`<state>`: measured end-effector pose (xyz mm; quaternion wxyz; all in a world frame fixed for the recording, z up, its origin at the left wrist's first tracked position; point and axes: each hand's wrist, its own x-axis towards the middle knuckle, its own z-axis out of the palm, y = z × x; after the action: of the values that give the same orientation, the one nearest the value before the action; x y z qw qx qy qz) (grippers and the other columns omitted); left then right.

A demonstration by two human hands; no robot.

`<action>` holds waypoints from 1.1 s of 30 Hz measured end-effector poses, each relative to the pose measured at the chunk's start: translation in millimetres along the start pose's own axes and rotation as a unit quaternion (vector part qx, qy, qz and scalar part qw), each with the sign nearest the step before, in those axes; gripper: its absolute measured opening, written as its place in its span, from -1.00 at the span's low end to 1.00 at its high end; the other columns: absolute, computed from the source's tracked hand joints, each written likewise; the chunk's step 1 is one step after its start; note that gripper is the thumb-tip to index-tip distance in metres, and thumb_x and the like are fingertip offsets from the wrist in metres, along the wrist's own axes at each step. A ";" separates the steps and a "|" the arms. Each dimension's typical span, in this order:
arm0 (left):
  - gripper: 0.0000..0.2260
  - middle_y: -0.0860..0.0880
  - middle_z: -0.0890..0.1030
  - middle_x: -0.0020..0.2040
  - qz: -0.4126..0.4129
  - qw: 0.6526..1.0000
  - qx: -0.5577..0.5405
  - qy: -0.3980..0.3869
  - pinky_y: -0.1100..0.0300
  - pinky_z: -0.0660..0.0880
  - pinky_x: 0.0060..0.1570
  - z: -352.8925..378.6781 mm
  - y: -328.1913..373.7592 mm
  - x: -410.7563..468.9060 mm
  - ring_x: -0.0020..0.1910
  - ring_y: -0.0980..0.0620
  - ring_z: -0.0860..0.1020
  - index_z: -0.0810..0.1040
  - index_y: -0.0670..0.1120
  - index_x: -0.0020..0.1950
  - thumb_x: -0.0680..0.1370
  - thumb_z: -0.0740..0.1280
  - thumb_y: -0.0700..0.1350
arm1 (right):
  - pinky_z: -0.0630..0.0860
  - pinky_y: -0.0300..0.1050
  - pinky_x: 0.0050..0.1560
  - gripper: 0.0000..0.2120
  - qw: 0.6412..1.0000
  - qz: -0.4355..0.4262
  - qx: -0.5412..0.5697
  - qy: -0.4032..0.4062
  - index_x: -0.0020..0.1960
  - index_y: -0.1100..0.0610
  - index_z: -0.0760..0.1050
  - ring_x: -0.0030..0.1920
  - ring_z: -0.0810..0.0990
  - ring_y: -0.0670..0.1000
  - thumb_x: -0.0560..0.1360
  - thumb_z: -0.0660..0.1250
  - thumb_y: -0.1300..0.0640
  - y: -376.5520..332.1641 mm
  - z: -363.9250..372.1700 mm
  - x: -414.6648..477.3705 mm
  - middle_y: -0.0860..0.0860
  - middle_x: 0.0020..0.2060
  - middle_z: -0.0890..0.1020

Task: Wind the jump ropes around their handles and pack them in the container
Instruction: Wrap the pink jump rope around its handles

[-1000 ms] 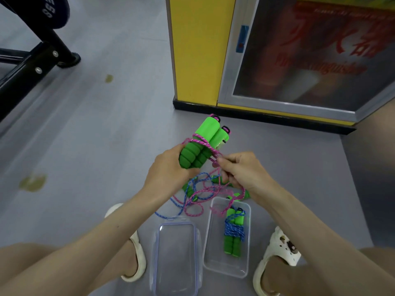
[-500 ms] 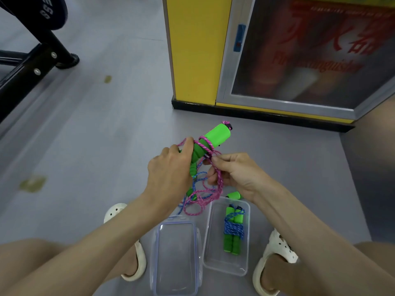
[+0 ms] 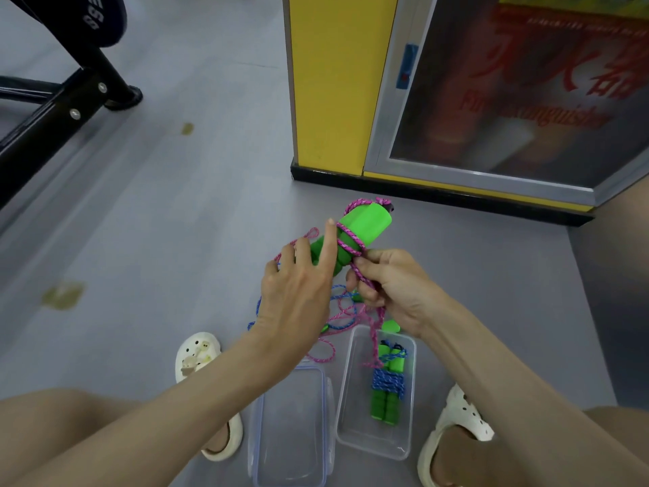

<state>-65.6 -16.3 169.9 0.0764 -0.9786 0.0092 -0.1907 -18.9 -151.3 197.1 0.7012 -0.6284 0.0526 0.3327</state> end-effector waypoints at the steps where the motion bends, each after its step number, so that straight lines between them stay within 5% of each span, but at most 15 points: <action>1: -0.29 -0.13 0.49 -0.22 0.001 1.000 0.000 0.002 0.15 0.32 -0.43 3.1 0.0 -0.9 -0.32 -0.08 0.46 0.31 -0.16 0.43 0.25 0.22 -0.27 | 0.16 -0.33 -0.59 -0.80 1.000 -0.005 -0.015 -0.005 -0.17 0.26 0.46 -0.58 0.26 -0.15 0.59 0.20 0.22 0.0 0.4 -0.7 0.01 -0.50 0.52; 4: -0.31 -0.15 0.50 -0.19 0.012 1.000 -0.016 0.013 0.12 0.34 -0.40 10.7 3.5 -2.6 -0.30 -0.10 0.46 0.28 -0.14 0.44 0.31 0.34 -0.19 | 0.13 -0.30 -0.58 -0.69 0.999 -0.001 -0.018 0.034 -0.18 0.20 0.46 -0.55 0.23 -0.12 0.47 0.34 -0.07 1.7 1.4 1.0 0.02 -0.47 0.50; 7: -0.28 -0.17 0.51 -0.10 0.035 0.996 -0.076 -0.003 0.05 0.41 -0.27 12.0 7.6 -4.0 -0.21 -0.14 0.47 0.24 -0.10 0.48 0.39 0.43 0.04 | 0.09 -0.28 -0.57 -0.67 0.995 -0.007 0.000 0.100 -0.28 0.16 0.46 -0.57 0.20 -0.10 0.50 0.32 -0.08 2.8 -1.6 4.4 0.04 -0.50 0.44; 10: -0.28 -0.12 0.45 0.09 -0.050 0.958 -0.250 -0.130 0.07 0.42 -0.11 -7.6 1.1 10.3 0.02 -0.09 0.47 0.13 0.06 0.54 0.47 0.18 0.33 | 0.10 -0.27 -0.57 -0.66 0.994 -0.031 -0.012 0.099 -0.30 0.18 0.43 -0.60 0.18 -0.12 0.56 0.26 -0.01 -0.3 -7.3 6.8 0.01 -0.55 0.40; 13: -0.31 -0.03 0.47 0.11 -0.181 0.842 -0.456 -0.222 0.12 0.45 -0.01 -14.7 -17.3 32.7 0.03 0.03 0.48 0.18 0.07 0.52 0.47 0.26 0.29 | 0.11 -0.26 -0.53 -0.65 0.997 -0.036 -0.029 0.059 -0.27 0.19 0.41 -0.59 0.17 -0.12 0.56 0.22 -0.03 -2.9 -11.0 6.8 0.03 -0.51 0.39; 17: -0.46 -0.11 0.62 0.13 -0.266 0.523 -0.706 -0.397 0.13 0.58 -0.07 -20.3 -32.3 37.2 0.00 -0.01 0.63 0.47 -0.09 0.32 0.40 0.46 0.06 | 0.17 -0.28 -0.51 -0.68 0.999 -0.050 -0.007 0.011 -0.22 0.19 0.42 -0.57 0.22 -0.12 0.56 0.18 -0.03 -4.1 -9.9 2.7 -0.02 -0.55 0.45; 19: -0.58 -0.15 0.65 0.07 -0.243 0.447 -0.748 -0.426 0.04 0.58 -0.06 -23.7 -30.1 32.6 -0.04 -0.10 0.65 0.53 -0.14 0.22 0.39 0.42 -0.07 | 0.20 -0.25 -0.49 -0.65 0.998 -0.053 -0.015 0.016 -0.22 0.21 0.46 -0.57 0.24 -0.11 0.56 0.18 -0.05 -4.1 -9.4 2.2 -0.02 -0.56 0.46; 21: -0.61 -0.17 0.66 0.03 -0.250 0.466 -0.746 -0.404 0.00 0.58 -0.04 -24.6 -28.3 33.1 -0.08 -0.14 0.65 0.53 -0.16 0.21 0.39 0.43 -0.15 | 0.23 -0.22 -0.47 -0.61 0.998 -0.048 -0.028 0.033 -0.25 0.21 0.50 -0.56 0.28 -0.09 0.55 0.20 -0.08 -3.1 -9.9 3.5 0.04 -0.52 0.48; 24: -0.66 -0.15 0.67 -0.07 -0.275 0.552 -0.704 -0.352 0.13 0.58 -0.28 -21.3 -26.9 36.6 -0.21 -0.07 0.65 0.53 -0.18 0.19 0.43 0.46 -0.26 | 0.27 -0.25 -0.47 -0.64 0.997 -0.033 -0.032 0.063 -0.23 0.21 0.54 -0.56 0.32 -0.09 0.53 0.25 -0.06 -1.1 -10.3 4.3 0.09 -0.46 0.53; 29: -0.78 -0.10 0.62 -0.21 -0.292 0.649 -0.651 -0.264 0.22 0.57 -0.39 -16.1 -26.5 36.7 -0.40 0.08 0.60 0.53 -0.11 0.01 0.43 0.47 -0.30 | 0.21 -0.32 -0.58 -0.89 0.991 -0.028 -0.106 0.077 0.02 0.18 0.56 -0.63 0.28 -0.14 0.50 0.36 0.24 -2.9 -13.6 2.2 0.10 -0.45 0.51; 33: -0.74 0.00 0.61 -0.20 -0.235 0.737 -0.580 -0.256 0.17 0.57 -0.22 -11.2 -28.4 34.5 -0.25 0.02 0.61 0.53 -0.02 0.00 0.40 0.50 -0.21 | 0.32 -0.34 -0.49 -0.89 0.966 -0.056 -0.225 0.112 -0.06 0.09 0.57 -0.58 0.40 -0.16 0.44 0.43 0.24 -0.8 -13.8 -0.5 0.05 -0.48 0.49</action>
<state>-38.1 8.5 197.3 -0.5542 -0.8161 -0.1317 0.0972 -14.2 -164.1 195.2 0.5489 -0.8052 0.0193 0.2235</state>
